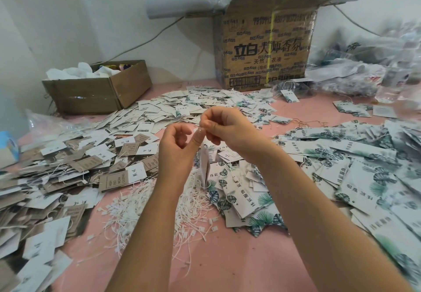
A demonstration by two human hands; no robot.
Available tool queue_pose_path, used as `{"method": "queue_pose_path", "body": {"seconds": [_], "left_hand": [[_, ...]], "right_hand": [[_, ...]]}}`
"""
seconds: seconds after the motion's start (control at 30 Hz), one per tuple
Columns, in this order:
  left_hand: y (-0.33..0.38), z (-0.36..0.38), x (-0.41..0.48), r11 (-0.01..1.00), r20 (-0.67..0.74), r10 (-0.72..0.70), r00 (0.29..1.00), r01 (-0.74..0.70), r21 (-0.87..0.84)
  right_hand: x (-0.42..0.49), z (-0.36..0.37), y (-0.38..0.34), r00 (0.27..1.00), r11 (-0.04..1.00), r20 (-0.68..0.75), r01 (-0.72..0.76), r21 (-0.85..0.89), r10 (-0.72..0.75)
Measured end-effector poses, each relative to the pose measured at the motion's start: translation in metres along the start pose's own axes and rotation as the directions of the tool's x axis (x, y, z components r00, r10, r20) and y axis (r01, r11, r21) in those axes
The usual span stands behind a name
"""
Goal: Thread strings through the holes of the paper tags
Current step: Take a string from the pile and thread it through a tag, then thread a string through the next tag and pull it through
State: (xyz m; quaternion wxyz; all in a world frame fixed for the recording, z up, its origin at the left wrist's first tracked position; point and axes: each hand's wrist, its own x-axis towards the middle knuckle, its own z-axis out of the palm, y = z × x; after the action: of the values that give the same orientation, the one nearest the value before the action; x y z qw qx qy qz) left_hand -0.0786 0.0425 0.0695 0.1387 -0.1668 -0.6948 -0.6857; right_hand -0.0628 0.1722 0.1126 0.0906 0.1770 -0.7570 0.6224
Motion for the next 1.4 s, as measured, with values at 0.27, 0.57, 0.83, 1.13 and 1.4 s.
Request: {"method": "queue_pose_path", "body": {"seconds": [0.27, 0.57, 0.83, 1.13, 1.4], "left_hand": [[-0.008, -0.003, -0.002, 0.969, 0.278, -0.107, 0.955, 0.037, 0.243], [-0.007, -0.008, 0.002, 0.998, 0.064, 0.003, 0.998, -0.007, 0.059], [-0.003, -0.006, 0.001, 1.0, 0.055, 0.007, 0.998, -0.008, 0.013], [-0.004, 0.003, -0.002, 0.996, 0.21, -0.089, 0.974, 0.081, 0.049], [-0.013, -0.001, -0.003, 0.96, 0.293, -0.197, 0.936, 0.123, 0.252]], "right_hand": [[0.0, 0.005, -0.003, 0.991, 0.974, -0.122, 0.082, 0.211, -0.057], [0.004, -0.013, 0.012, 0.962, 0.992, -0.27, 0.0, -0.129, -0.035], [-0.002, -0.01, 0.012, 0.972, 0.974, 0.056, -0.226, -0.031, 0.227], [-0.007, -0.031, 0.002, 0.957, 0.869, 0.012, -0.257, -0.423, 0.288], [-0.019, -0.065, 0.017, 0.79, 0.468, 0.019, -0.343, -0.815, 0.612]]}}
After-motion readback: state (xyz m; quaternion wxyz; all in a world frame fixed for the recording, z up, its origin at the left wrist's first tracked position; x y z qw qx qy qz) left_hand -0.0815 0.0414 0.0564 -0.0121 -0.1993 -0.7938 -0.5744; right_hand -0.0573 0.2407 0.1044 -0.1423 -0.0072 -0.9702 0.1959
